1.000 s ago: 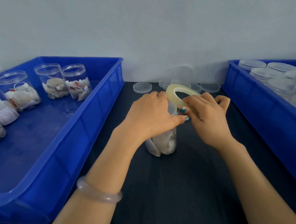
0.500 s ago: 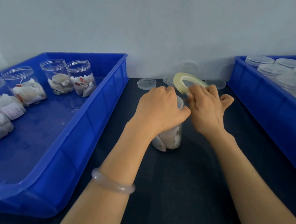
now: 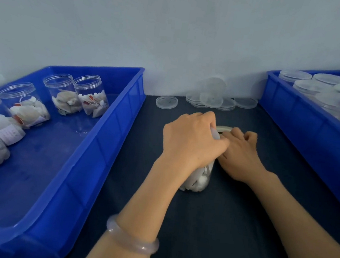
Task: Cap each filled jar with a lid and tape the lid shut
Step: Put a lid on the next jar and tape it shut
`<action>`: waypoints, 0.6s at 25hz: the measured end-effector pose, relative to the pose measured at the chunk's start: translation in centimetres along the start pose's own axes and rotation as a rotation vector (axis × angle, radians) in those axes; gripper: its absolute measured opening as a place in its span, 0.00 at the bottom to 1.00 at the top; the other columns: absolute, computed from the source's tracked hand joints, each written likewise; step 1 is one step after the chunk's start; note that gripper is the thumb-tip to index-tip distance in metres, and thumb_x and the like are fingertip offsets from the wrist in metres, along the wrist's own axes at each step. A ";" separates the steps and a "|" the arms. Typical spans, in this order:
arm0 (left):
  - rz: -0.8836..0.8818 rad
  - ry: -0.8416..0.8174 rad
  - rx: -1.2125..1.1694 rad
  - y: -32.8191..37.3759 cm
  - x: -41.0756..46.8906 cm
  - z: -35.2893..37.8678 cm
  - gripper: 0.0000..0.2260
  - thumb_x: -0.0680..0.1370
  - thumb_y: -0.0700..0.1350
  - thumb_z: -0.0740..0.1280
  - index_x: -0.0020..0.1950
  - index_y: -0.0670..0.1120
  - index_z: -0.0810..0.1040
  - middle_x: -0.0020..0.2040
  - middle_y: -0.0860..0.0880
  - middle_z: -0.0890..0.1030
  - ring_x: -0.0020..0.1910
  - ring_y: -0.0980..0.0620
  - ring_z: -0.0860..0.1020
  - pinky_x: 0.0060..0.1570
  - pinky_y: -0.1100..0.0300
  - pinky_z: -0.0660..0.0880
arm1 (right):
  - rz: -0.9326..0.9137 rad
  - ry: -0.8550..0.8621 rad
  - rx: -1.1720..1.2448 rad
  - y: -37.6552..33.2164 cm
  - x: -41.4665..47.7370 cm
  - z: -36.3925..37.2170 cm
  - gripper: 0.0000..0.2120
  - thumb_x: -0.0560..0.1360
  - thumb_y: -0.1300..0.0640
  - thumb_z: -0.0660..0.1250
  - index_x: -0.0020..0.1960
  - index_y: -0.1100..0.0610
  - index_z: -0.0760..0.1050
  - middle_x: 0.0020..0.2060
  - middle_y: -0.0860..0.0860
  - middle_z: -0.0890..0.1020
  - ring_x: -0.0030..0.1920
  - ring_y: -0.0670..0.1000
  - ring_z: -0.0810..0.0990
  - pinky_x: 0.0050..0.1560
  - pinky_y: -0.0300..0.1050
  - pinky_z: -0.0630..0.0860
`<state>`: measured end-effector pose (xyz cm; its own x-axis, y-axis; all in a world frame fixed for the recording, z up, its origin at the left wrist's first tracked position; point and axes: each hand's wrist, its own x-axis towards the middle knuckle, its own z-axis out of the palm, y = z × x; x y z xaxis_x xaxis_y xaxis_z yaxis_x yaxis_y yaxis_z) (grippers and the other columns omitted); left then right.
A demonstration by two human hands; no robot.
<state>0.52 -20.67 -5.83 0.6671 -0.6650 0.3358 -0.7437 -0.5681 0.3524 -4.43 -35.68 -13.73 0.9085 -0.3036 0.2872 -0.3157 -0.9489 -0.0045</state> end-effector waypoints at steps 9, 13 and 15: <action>-0.164 0.141 -0.204 -0.7 -0.2 0.4 0.08 0.78 0.58 0.62 0.49 0.60 0.81 0.43 0.61 0.80 0.44 0.58 0.76 0.38 0.60 0.68 | -0.171 -0.119 0.691 -1.0 -1.0 -0.9 0.19 0.76 0.68 0.63 0.65 0.57 0.74 0.65 0.50 0.73 0.66 0.49 0.71 0.66 0.50 0.69; -0.169 0.205 -0.651 -3.4 -0.7 0.6 0.04 0.76 0.47 0.69 0.46 0.57 0.80 0.45 0.65 0.81 0.48 0.65 0.79 0.48 0.61 0.75 | -0.154 -0.316 0.946 -1.6 -1.8 -2.9 0.27 0.72 0.71 0.67 0.65 0.49 0.70 0.58 0.47 0.79 0.58 0.38 0.77 0.57 0.31 0.73; -0.149 0.225 -0.794 -3.9 -1.0 1.3 0.05 0.76 0.44 0.69 0.46 0.55 0.80 0.46 0.62 0.82 0.49 0.64 0.80 0.49 0.59 0.76 | -0.164 -0.515 0.964 -1.8 -2.3 -3.1 0.33 0.69 0.64 0.71 0.68 0.43 0.63 0.55 0.44 0.79 0.53 0.37 0.79 0.51 0.31 0.74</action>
<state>2.68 -18.41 -8.69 0.8114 -0.4494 0.3737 -0.4514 -0.0758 0.8891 -6.85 -33.03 -11.43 0.9958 0.0448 -0.0799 -0.0390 -0.5823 -0.8120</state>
